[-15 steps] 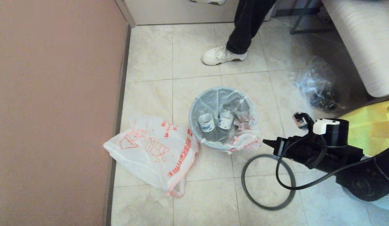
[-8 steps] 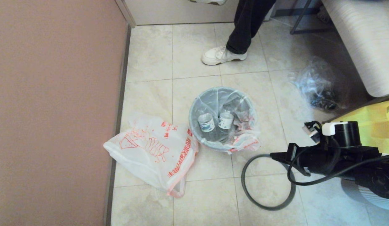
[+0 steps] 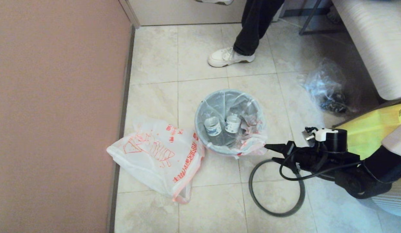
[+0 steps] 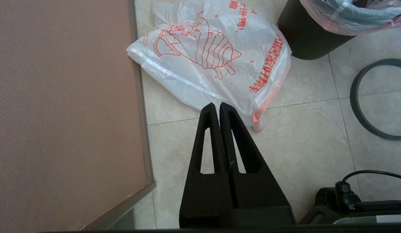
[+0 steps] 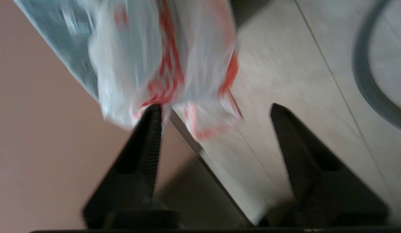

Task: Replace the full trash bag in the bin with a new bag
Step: Place the trash bag on the floor

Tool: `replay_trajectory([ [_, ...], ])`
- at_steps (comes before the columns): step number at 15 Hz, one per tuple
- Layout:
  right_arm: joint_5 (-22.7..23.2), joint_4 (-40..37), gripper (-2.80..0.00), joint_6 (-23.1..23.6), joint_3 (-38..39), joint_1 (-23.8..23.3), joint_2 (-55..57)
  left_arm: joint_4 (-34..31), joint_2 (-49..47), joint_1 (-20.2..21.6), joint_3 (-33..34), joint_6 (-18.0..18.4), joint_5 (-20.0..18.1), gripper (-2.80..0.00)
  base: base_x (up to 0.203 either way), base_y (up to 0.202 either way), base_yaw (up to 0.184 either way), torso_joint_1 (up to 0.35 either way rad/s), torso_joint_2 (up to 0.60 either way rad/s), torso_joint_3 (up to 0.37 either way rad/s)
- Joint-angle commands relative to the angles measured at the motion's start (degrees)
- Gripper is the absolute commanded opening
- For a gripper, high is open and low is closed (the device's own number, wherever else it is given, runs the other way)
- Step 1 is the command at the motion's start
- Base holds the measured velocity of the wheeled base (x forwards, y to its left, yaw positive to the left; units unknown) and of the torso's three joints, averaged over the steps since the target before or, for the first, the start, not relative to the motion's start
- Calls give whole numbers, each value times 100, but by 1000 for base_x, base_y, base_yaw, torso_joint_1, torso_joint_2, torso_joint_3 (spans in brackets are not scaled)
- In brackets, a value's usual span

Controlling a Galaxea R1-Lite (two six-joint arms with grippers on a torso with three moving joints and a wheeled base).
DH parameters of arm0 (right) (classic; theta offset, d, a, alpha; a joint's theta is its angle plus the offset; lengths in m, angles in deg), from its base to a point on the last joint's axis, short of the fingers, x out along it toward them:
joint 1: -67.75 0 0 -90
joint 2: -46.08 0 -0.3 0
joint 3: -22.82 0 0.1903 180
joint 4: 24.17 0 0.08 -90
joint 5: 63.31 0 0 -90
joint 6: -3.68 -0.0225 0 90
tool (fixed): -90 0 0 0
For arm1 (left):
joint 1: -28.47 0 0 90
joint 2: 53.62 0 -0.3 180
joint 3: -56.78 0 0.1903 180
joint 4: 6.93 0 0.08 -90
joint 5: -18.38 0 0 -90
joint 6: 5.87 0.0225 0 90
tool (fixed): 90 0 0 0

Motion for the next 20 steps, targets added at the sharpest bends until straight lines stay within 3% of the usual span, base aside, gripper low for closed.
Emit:
replay_trajectory([
  [1,45,163,0,-571,-151,-6,413,-3,-7,-7,0,3,0,-280,0,0,0,0,0,0],
  [2,271,216,0,-953,-297,6,439,-3,-7,1,0,3,0,-280,0,0,0,0,0,0],
  [7,495,540,0,-1235,-697,2,534,-3,-7,-1,0,3,0,-280,0,0,0,0,0,0],
  [13,507,628,0,-1228,-946,-15,502,-3,-7,-8,0,3,0,-280,0,0,0,0,0,0],
  [14,507,800,-280,-1226,-946,-15,543,-3,-7,1,0,3,0,-280,0,0,0,0,0,0],
  [20,559,962,-280,-1243,-1237,77,598,-3,-7,1,0,3,0,-280,0,0,0,0,0,0],
])
